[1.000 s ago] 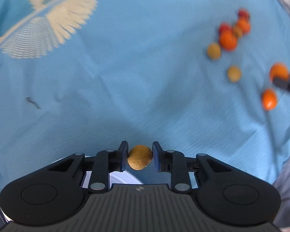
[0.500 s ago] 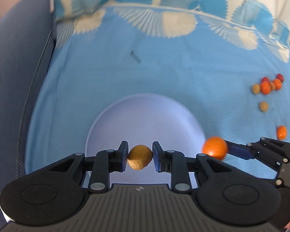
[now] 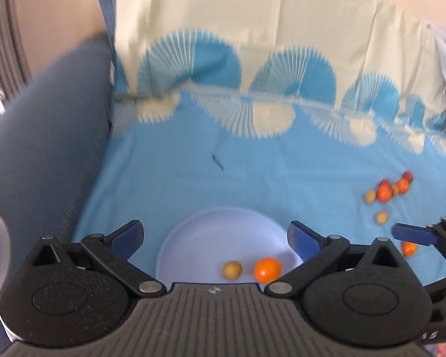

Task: Organize fruits
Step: 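Release the brown fruit and orange onto the plate with both tools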

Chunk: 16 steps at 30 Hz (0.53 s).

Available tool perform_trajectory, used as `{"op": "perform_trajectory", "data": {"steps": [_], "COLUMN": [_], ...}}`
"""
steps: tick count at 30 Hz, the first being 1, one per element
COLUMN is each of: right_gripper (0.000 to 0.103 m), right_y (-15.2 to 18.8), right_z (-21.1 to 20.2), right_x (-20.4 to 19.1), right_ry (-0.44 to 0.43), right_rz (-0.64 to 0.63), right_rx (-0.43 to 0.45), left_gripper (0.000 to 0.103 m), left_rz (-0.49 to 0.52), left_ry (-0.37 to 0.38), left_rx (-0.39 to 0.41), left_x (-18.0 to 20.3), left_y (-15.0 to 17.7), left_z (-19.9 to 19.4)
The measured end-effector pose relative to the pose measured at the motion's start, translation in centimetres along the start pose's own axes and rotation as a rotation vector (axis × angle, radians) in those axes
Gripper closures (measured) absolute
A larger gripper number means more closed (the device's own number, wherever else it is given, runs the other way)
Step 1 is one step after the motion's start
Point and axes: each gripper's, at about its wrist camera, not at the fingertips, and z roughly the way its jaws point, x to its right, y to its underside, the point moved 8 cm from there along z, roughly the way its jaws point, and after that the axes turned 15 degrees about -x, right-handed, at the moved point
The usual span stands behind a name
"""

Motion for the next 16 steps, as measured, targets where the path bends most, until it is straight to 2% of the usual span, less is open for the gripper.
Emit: {"op": "perform_trajectory", "data": {"steps": [3,6,11,14,16], "right_gripper": [0.004,0.003,0.002,0.001,0.001], "right_y": [0.5,1.3,3.4,5.1,5.9], "right_z": [-3.3,-6.0,-9.8,-13.2,-15.0], "right_x": [0.6,0.6,0.2,-0.9,-1.7], "right_ry": [0.012,-0.012,-0.019,-0.046,-0.041], "right_rz": [0.06,0.116,0.185,0.166,0.144], "right_rx": [0.058,0.108,0.156,0.221,0.255], "left_gripper": [0.0,0.0,0.0,0.0,0.0], "left_rz": [-0.035,-0.049,-0.034,-0.027,-0.045], "left_ry": [0.049,0.087,0.031,0.013,-0.017], "left_rx": [0.049,0.08,0.166,0.119,0.153], "left_x": [0.8,2.0,4.1,5.1,5.3], "left_y": [0.2,0.8,3.1,4.7,6.1], "left_z": [-4.1,-7.0,-11.5,-12.9,-14.2]}}
